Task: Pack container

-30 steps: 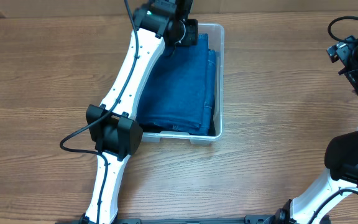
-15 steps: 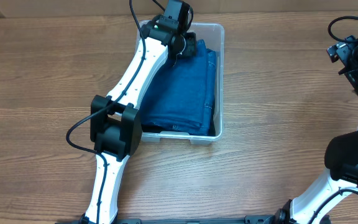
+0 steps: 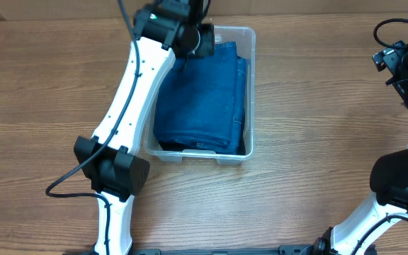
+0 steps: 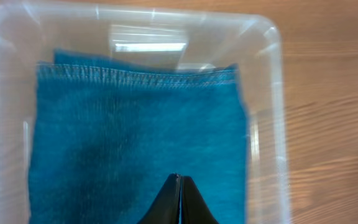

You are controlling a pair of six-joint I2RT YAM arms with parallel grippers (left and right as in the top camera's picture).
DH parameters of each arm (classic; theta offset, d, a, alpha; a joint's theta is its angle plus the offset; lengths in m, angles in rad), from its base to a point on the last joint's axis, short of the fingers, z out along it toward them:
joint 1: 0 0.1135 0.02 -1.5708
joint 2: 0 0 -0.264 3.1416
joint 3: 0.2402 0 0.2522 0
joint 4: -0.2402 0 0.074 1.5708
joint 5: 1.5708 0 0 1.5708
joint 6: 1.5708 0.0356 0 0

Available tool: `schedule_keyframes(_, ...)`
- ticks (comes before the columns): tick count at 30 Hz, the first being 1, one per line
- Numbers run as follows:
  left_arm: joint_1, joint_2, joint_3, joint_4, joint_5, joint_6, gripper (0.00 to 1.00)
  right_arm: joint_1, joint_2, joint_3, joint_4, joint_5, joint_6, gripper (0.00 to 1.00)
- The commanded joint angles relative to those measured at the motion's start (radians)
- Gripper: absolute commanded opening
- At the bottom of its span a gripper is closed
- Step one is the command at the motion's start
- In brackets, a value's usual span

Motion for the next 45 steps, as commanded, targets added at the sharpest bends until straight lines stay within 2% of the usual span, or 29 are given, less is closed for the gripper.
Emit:
schedule_keyframes(1, 0.002, 0.022, -0.201, 0.123, -0.026, 0.014, 0.04, 0.003, -0.026, 0.001, 0.001, 0.002, 0.003, 1.0)
schedule_keyframes(4, 0.006, 0.022, -0.35, 0.3, -0.026, 0.014, 0.04, 0.003, -0.026, 0.001, 0.001, 0.002, 0.004, 1.0)
schedule_keyframes(8, 0.003, 0.022, -0.473, 0.399, -0.025, 0.014, 0.04, 0.003, -0.026, 0.001, 0.0, 0.002, 0.003, 1.0)
schedule_keyframes(12, 0.004, 0.017, -0.485, 0.399, -0.025, 0.015, 0.04, 0.003, -0.026, 0.001, 0.001, 0.002, 0.004, 1.0)
schedule_keyframes(18, -0.002, -0.07, -0.342, 0.412, -0.026, 0.022, 0.04, 0.003, -0.026, 0.001, 0.001, 0.002, 0.004, 1.0)
schedule_keyframes(21, -0.003, -0.09, -0.341, 0.438, -0.026, 0.022, 0.04, 0.003, -0.026, 0.001, 0.0, 0.002, 0.003, 1.0)
schedule_keyframes(31, -0.027, 0.134, -0.343, 0.361, -0.002, 0.002, 0.04, 0.003, -0.026, 0.001, 0.0, 0.002, 0.004, 1.0)
schedule_keyframes(34, -0.037, 0.145, -0.343, 0.367, -0.003, 0.003, 0.04, 0.003, -0.026, 0.001, 0.0, 0.002, 0.003, 1.0)
schedule_keyframes(39, -0.032, 0.094, -0.32, 0.385, -0.007, 0.008, 0.04, 0.003, -0.026, 0.001, 0.0, 0.002, 0.004, 1.0)
schedule_keyframes(42, -0.032, -0.038, -0.307, 0.398, -0.061, 0.014, 0.05, 0.003, -0.026, 0.001, 0.001, 0.002, 0.003, 1.0)
schedule_keyframes(43, -0.032, -0.106, -0.307, 0.393, -0.092, 0.019, 0.25, 0.003, -0.026, 0.001, 0.001, 0.002, 0.003, 1.0)
schedule_keyframes(44, -0.032, -0.144, -0.307, 0.389, -0.092, 0.031, 0.55, 0.003, -0.026, 0.001, 0.001, 0.002, 0.003, 1.0)
schedule_keyframes(45, -0.032, -0.19, -0.307, 0.381, -0.092, 0.03, 0.66, 0.003, -0.026, 0.001, 0.0, 0.002, 0.004, 1.0)
